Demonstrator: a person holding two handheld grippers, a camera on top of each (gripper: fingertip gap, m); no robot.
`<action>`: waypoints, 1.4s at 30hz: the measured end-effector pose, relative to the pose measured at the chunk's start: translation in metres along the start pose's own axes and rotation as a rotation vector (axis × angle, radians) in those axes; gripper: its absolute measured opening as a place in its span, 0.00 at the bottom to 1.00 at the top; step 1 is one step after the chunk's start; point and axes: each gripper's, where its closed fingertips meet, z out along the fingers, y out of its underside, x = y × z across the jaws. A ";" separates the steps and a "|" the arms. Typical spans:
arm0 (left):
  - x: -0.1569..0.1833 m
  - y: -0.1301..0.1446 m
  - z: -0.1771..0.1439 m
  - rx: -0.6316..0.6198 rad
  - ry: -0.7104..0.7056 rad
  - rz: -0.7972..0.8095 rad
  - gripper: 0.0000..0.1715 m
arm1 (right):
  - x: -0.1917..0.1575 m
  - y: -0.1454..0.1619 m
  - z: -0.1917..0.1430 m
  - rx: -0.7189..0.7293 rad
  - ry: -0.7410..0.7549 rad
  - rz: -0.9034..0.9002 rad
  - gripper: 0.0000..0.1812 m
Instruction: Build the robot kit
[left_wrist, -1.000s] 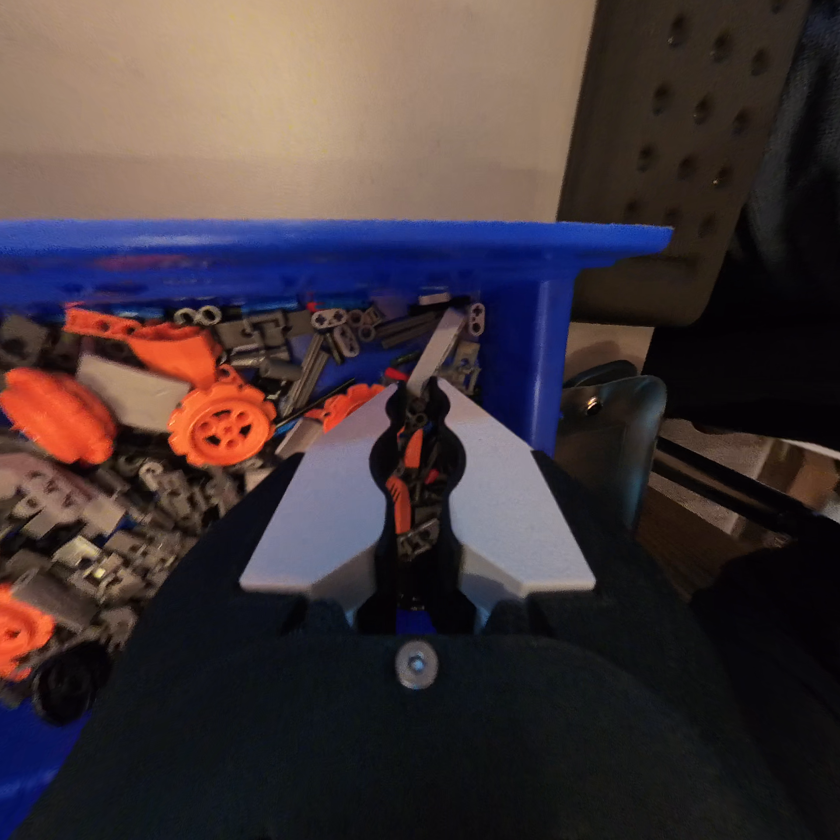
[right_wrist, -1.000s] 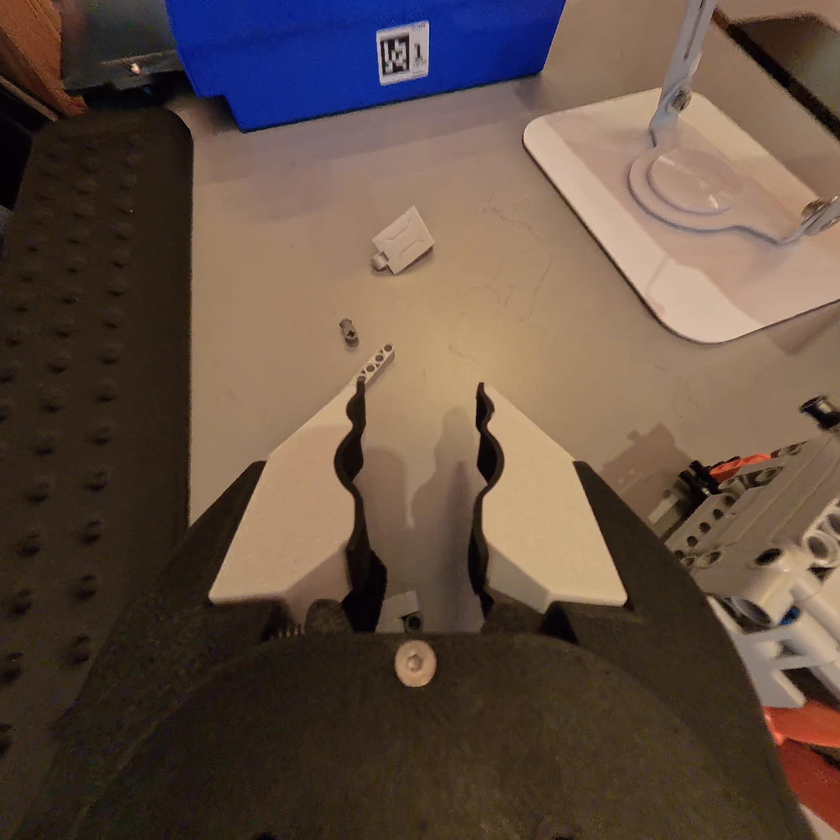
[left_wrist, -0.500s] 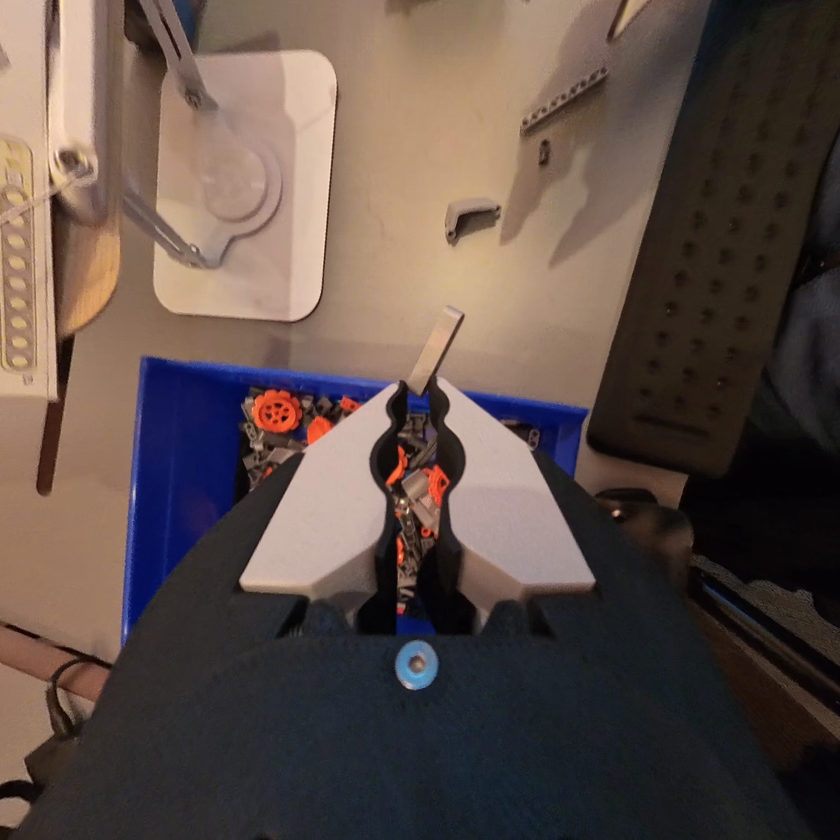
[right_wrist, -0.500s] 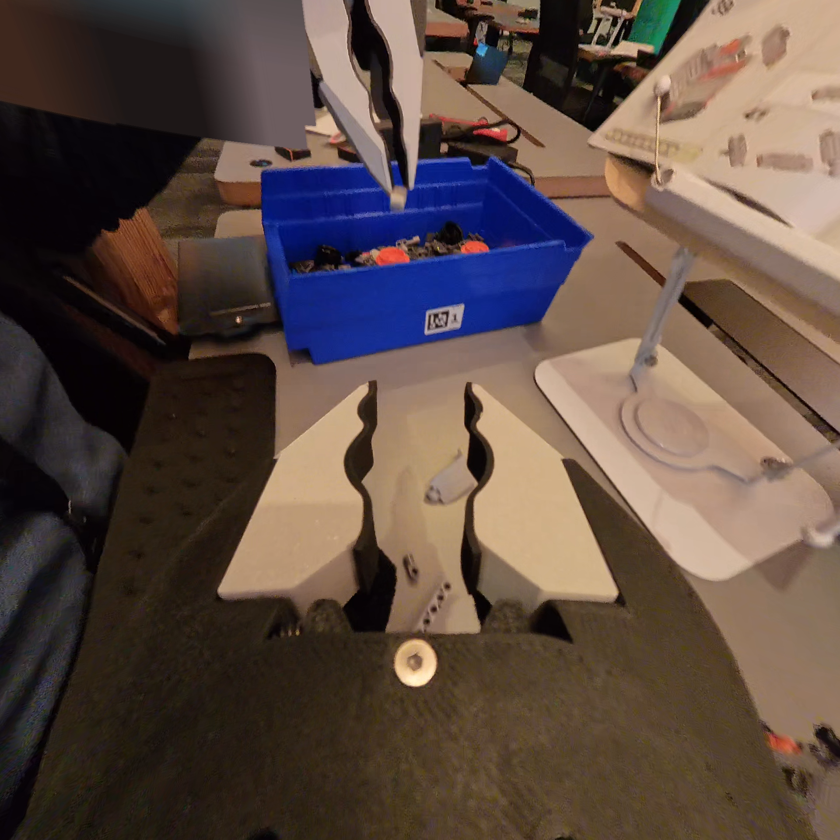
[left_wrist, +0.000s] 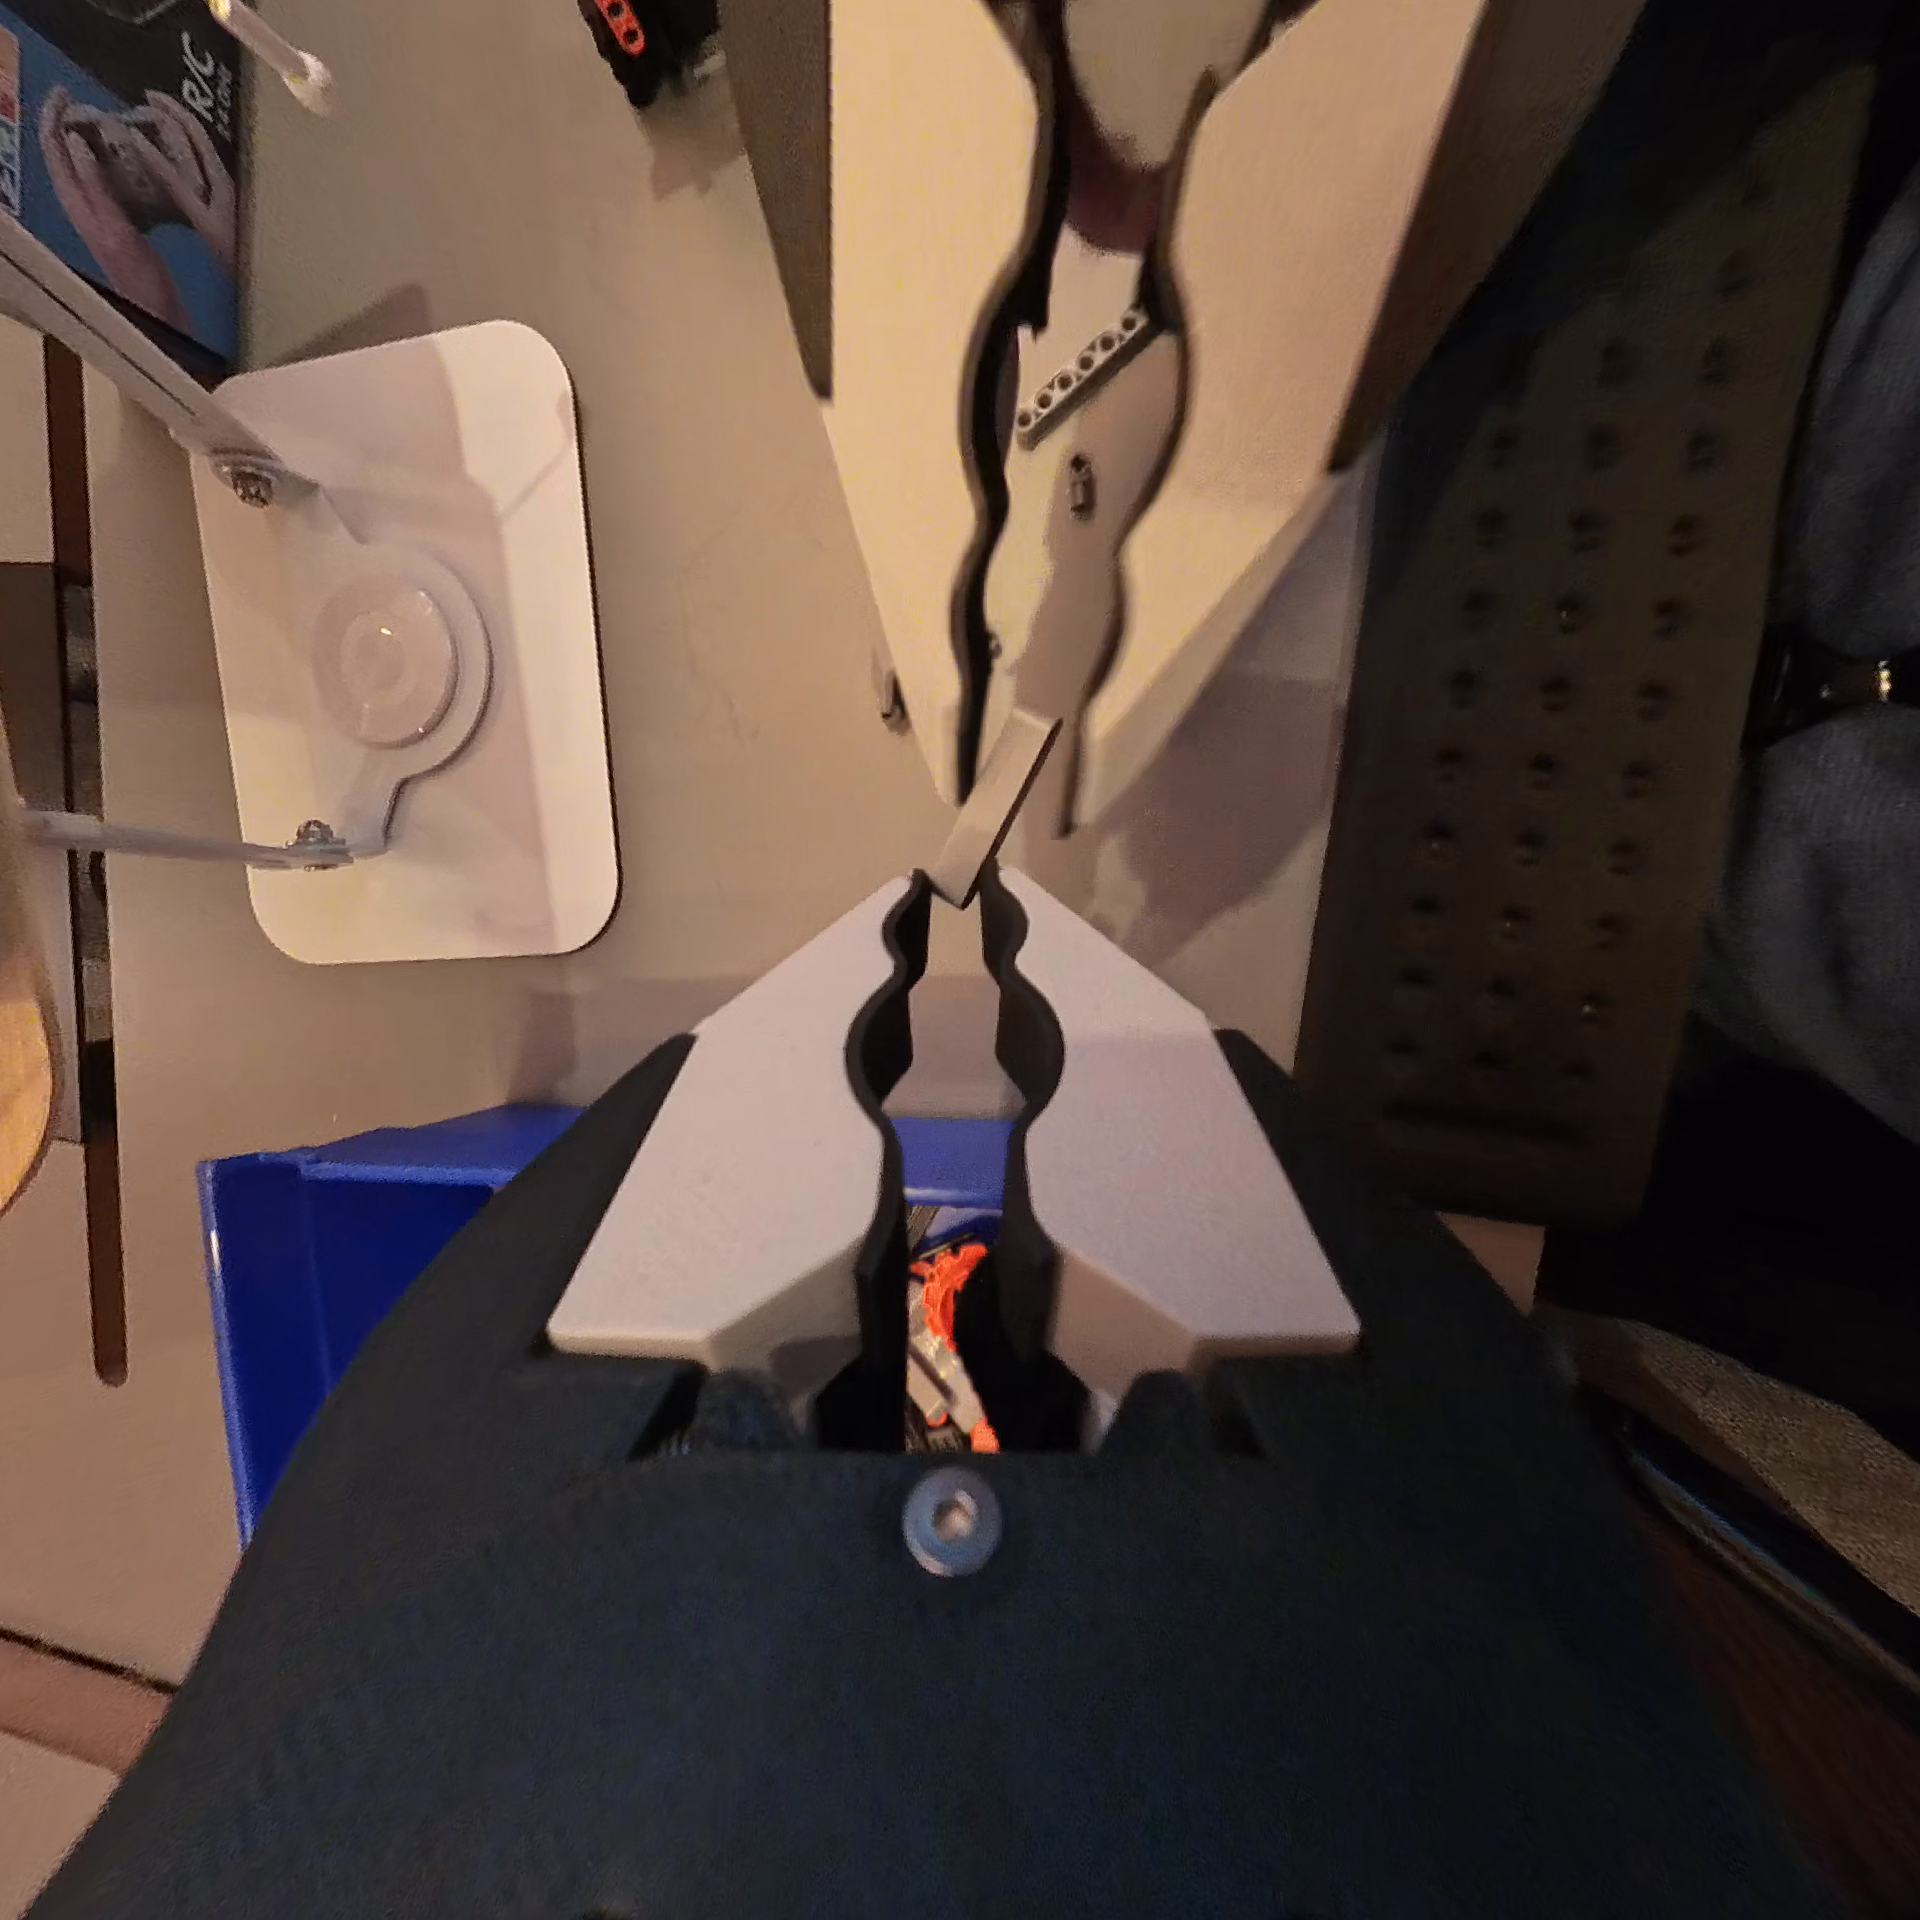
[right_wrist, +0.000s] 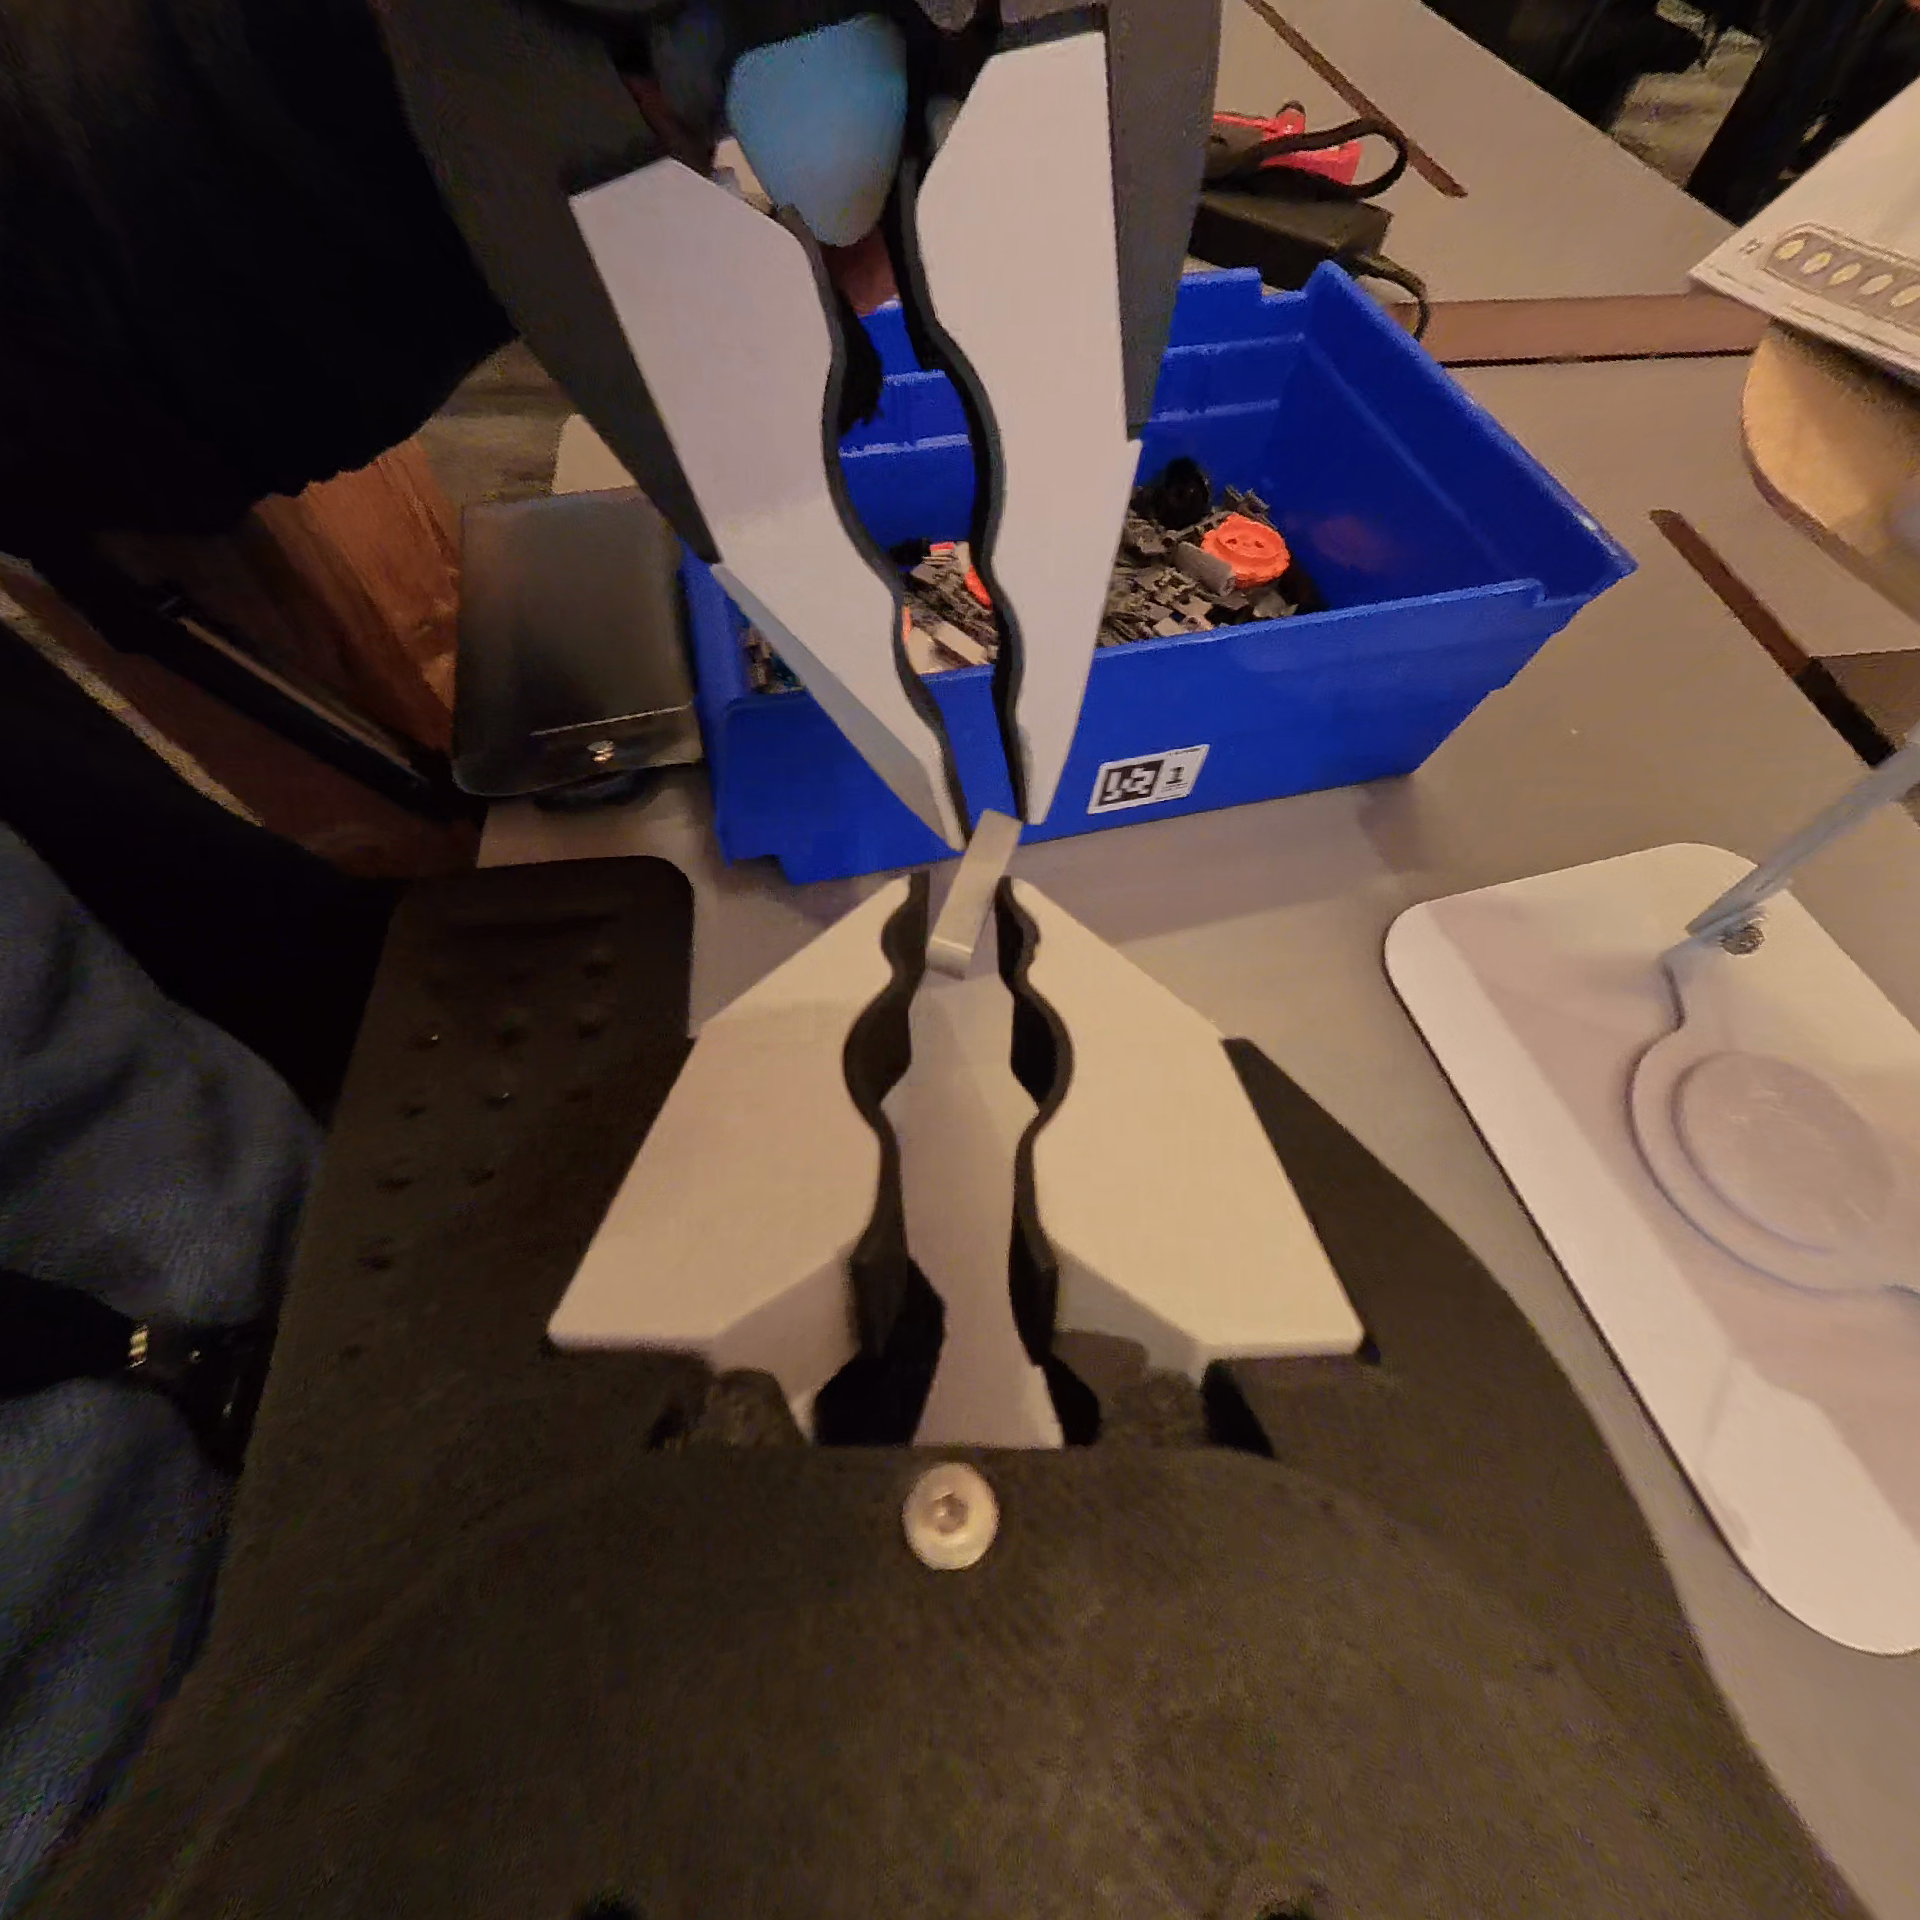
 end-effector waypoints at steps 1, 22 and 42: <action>-0.001 0.000 0.000 -0.003 -0.005 0.004 0.04 | 0.003 0.001 0.002 -0.006 0.022 -0.010 0.05; 0.017 0.144 0.012 -0.256 0.361 -0.187 0.09 | -0.006 0.125 -0.007 -0.346 -0.109 0.063 0.03; -0.002 0.188 0.031 -0.386 0.304 -0.176 0.03 | 0.000 0.145 -0.010 -0.386 -0.098 0.021 0.10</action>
